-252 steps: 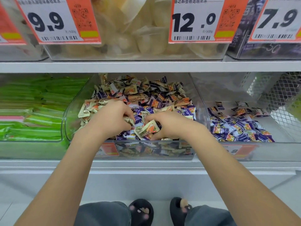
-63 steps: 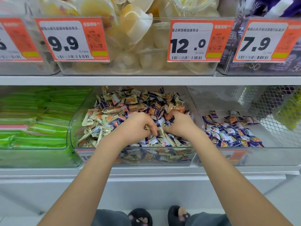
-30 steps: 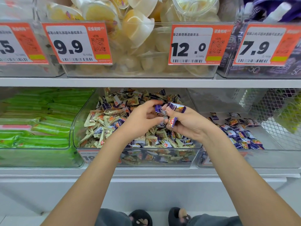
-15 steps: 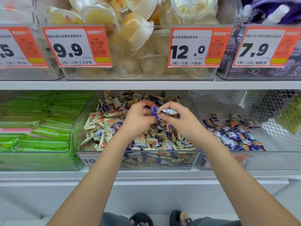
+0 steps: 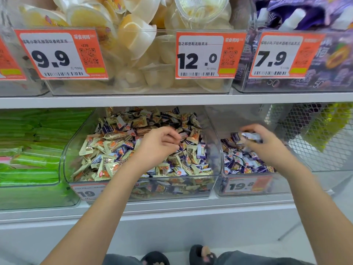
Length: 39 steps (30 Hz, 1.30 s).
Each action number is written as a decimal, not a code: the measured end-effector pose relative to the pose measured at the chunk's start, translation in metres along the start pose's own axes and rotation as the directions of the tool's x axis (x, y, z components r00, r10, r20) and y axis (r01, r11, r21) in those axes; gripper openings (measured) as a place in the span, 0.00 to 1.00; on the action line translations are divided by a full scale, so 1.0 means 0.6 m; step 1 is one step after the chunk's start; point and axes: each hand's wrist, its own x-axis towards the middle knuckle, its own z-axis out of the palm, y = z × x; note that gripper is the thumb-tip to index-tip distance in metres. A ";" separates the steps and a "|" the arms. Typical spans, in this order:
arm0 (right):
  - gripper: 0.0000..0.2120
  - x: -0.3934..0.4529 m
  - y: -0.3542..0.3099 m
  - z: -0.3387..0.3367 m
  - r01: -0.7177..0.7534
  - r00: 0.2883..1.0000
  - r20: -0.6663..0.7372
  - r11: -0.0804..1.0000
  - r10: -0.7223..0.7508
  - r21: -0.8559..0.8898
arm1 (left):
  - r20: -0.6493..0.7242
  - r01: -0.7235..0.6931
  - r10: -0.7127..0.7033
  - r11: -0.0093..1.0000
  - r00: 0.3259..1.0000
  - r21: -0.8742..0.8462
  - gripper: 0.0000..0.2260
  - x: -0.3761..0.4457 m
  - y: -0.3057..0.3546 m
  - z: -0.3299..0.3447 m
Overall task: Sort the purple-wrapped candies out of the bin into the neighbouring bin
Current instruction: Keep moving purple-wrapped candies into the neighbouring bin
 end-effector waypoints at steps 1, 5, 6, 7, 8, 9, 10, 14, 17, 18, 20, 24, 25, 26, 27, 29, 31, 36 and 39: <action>0.12 -0.002 0.015 -0.008 -0.037 0.991 0.124 0.999 0.041 -0.034 | 0.003 -0.015 0.015 1.000 1.000 0.020 0.08 0.000 -0.001 0.001; 0.16 -0.006 0.040 -0.035 -0.111 0.993 -0.032 0.993 0.113 0.044 | 0.020 -0.077 0.075 0.992 0.997 0.101 0.07 0.001 -0.001 0.005; 0.18 -0.007 0.041 -0.038 -0.124 0.982 -0.134 0.990 0.131 0.060 | 0.038 -0.092 0.088 0.987 0.995 0.128 0.07 0.002 -0.001 0.007; 0.19 -0.008 0.037 -0.039 -0.135 0.969 -0.197 0.988 0.146 0.069 | 0.064 -0.107 0.098 0.981 0.993 0.163 0.07 0.003 -0.001 0.008; 0.18 -0.009 0.031 -0.037 -0.132 0.964 -0.225 0.989 0.145 0.072 | 0.093 -0.118 0.101 0.974 0.990 0.195 0.08 0.004 -0.002 0.010; 0.17 -0.009 0.022 -0.031 -0.106 0.967 -0.225 0.992 0.119 0.070 | 0.121 -0.124 0.099 0.968 0.988 0.218 0.09 0.005 -0.002 0.010; 0.17 -0.009 0.009 -0.021 -0.064 0.975 -0.211 0.996 0.076 0.064 | 0.141 -0.127 0.095 0.964 0.985 0.234 0.10 0.005 -0.003 0.011; 0.16 -0.021 -0.069 0.029 0.190 0.972 -0.139 0.982 -0.191 -0.019 | 0.191 -0.099 0.038 0.941 0.981 0.325 0.08 0.006 -0.007 0.013; 0.14 -0.031 -0.120 0.071 0.377 0.926 -0.023 0.926 -0.377 -0.009 | 0.293 -0.097 -0.022 0.917 0.956 0.386 0.10 0.006 -0.008 0.011; 0.14 -0.032 -0.130 0.087 0.402 0.914 0.063 0.915 -0.400 -0.023 | 0.326 -0.126 -0.016 0.904 0.945 0.409 0.11 0.005 -0.009 0.013; 0.15 -0.033 -0.139 0.117 0.408 0.896 0.243 0.905 -0.371 -0.122 | 0.353 -0.165 0.003 0.888 0.936 0.429 0.14 0.003 -0.011 0.025; 0.14 -0.024 -0.142 0.121 0.354 0.933 0.136 0.921 -0.334 -0.165 | 0.270 -0.176 0.038 0.843 0.962 0.509 0.13 0.010 -0.018 0.052; 0.14 -0.021 -0.141 0.112 0.343 0.939 0.078 0.926 -0.335 -0.157 | 0.251 -0.174 0.054 0.856 0.967 0.486 0.09 0.011 -0.017 0.055; 0.13 -0.018 -0.139 0.104 0.330 0.944 0.043 0.932 -0.327 -0.152 | 0.234 -0.177 0.073 0.870 0.969 0.460 0.06 0.012 -0.017 0.055; 0.13 -0.016 -0.135 0.096 0.314 0.949 0.036 0.940 -0.312 -0.135 | 0.210 -0.181 0.096 0.879 0.973 0.440 0.04 0.012 -0.016 0.053; 0.11 -0.019 -0.128 0.088 0.282 0.958 0.071 0.959 -0.279 -0.042 | 0.102 -0.183 0.155 0.900 0.983 0.395 0.07 0.008 -0.011 0.045; 0.09 -0.025 -0.127 0.090 0.263 0.955 0.131 0.964 -0.266 0.045 | -0.054 -0.174 0.192 0.955 0.980 0.242 0.07 0.007 -0.003 0.032; 0.11 -0.030 -0.131 0.108 0.213 0.955 0.170 0.962 -0.242 0.172 | -0.090 -0.117 0.102 0.977 0.991 -0.176 0.14 0.000 0.028 0.042; 0.05 -0.026 -0.122 0.085 0.153 0.988 -0.050 0.959 -0.145 0.239 | -0.050 -0.087 0.078 0.968 0.996 -0.237 0.17 0.011 0.043 0.065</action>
